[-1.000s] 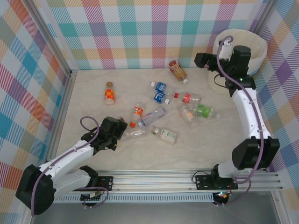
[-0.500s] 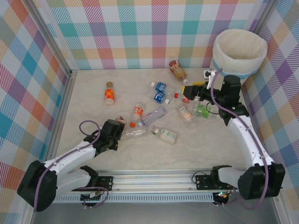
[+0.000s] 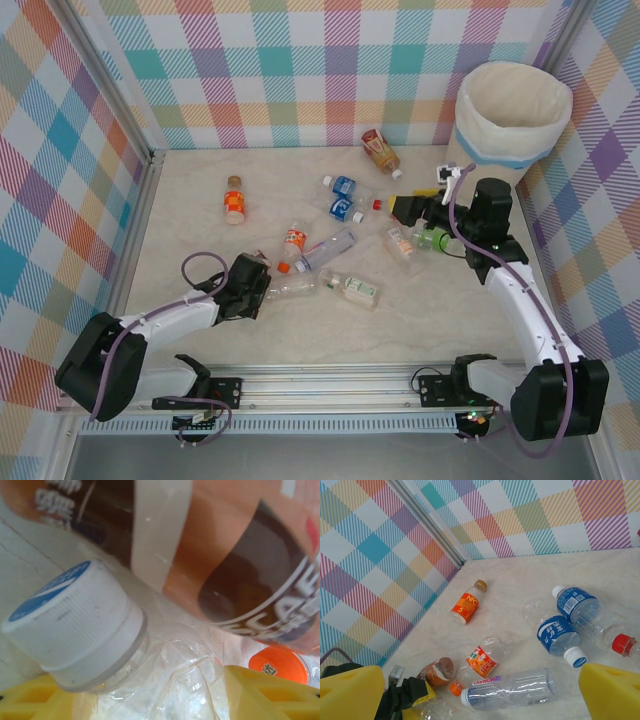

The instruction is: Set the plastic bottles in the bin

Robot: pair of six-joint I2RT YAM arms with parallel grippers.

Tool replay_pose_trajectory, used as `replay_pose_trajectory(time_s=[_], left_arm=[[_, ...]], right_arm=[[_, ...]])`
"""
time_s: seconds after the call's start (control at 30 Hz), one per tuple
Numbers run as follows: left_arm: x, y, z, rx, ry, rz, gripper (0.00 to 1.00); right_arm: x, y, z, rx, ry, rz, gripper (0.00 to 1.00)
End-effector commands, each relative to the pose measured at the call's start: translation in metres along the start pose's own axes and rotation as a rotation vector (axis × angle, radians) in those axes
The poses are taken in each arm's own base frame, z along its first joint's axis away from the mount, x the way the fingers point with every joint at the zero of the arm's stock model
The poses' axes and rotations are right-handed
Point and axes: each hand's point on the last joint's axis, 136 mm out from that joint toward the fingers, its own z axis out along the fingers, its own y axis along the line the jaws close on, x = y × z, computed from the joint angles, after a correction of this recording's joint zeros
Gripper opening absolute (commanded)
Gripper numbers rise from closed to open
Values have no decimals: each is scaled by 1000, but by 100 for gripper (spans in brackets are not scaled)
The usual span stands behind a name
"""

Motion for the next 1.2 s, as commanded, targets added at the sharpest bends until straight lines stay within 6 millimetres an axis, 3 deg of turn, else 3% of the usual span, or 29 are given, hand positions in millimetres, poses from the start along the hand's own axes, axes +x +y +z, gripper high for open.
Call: replay_pose_trajectory(time_s=[0.0,0.2,0.37,0.6,0.8,0.93,1.03,1.17], left_arm=[[3,0,8,-2,0,46,51],[5,-17,3,72,11,129,46],[4,-43,-16,180,-3,217,44],[17,-97,-49,376,13,404,43],[31,-142,-78,555,17,564,44],[56,-171,-96,664,84,753,45],[73,-190,-111,750,130,866,45],[81,-209,-127,819,130,950,46]], right_arm=[[8,10,-2,-32,46,-3,100],[32,13,-2,-39,100,3,100],[51,14,5,-27,140,-19,100],[80,24,46,-33,154,13,100],[117,58,83,-142,318,10,100],[137,89,97,-236,438,-31,100],[150,98,104,-262,495,-70,100],[160,104,109,-285,551,-66,100]])
